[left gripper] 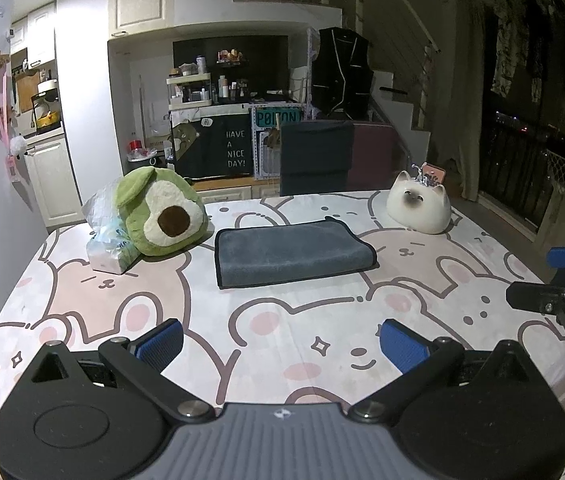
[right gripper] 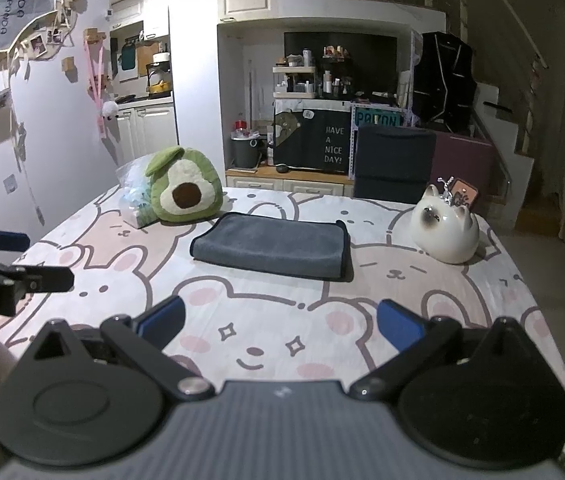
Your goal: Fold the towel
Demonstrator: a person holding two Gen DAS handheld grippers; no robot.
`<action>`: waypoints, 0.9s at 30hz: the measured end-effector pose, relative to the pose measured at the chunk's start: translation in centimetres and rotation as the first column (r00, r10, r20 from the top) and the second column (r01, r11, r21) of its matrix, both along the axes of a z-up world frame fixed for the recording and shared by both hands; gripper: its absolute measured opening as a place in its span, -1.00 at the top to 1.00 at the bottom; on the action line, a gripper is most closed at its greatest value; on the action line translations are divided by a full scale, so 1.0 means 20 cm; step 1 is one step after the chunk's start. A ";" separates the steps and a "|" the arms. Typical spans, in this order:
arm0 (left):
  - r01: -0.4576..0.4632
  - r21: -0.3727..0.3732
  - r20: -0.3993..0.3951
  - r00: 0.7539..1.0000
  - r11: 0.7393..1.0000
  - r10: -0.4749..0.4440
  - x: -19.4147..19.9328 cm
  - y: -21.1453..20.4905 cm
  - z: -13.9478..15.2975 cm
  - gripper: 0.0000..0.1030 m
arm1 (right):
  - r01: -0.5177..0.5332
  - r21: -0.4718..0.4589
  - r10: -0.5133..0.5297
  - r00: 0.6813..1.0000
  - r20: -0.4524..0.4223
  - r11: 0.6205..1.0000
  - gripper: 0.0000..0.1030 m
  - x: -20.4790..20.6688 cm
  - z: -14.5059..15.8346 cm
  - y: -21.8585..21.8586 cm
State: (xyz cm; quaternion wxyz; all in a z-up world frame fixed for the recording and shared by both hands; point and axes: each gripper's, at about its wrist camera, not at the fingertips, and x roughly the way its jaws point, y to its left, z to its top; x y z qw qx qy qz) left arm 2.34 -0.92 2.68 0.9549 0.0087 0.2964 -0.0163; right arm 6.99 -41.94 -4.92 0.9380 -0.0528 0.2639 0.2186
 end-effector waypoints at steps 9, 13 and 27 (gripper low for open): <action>0.000 -0.008 -0.002 1.000 1.000 0.000 0.00 0.00 0.00 -1.00 | -0.009 0.005 0.009 1.000 -0.005 1.000 -0.99 0.00 0.00 -0.01; 0.003 -0.005 -0.002 1.000 1.000 -0.003 0.00 0.00 -0.01 -1.00 | -0.010 0.001 0.010 1.000 -0.005 1.000 -0.99 0.00 -0.01 -0.01; -0.003 -0.008 0.001 1.000 1.000 0.003 0.00 0.01 -0.01 -1.00 | -0.011 -0.012 0.011 1.000 -0.004 1.000 -0.99 0.00 -0.01 0.00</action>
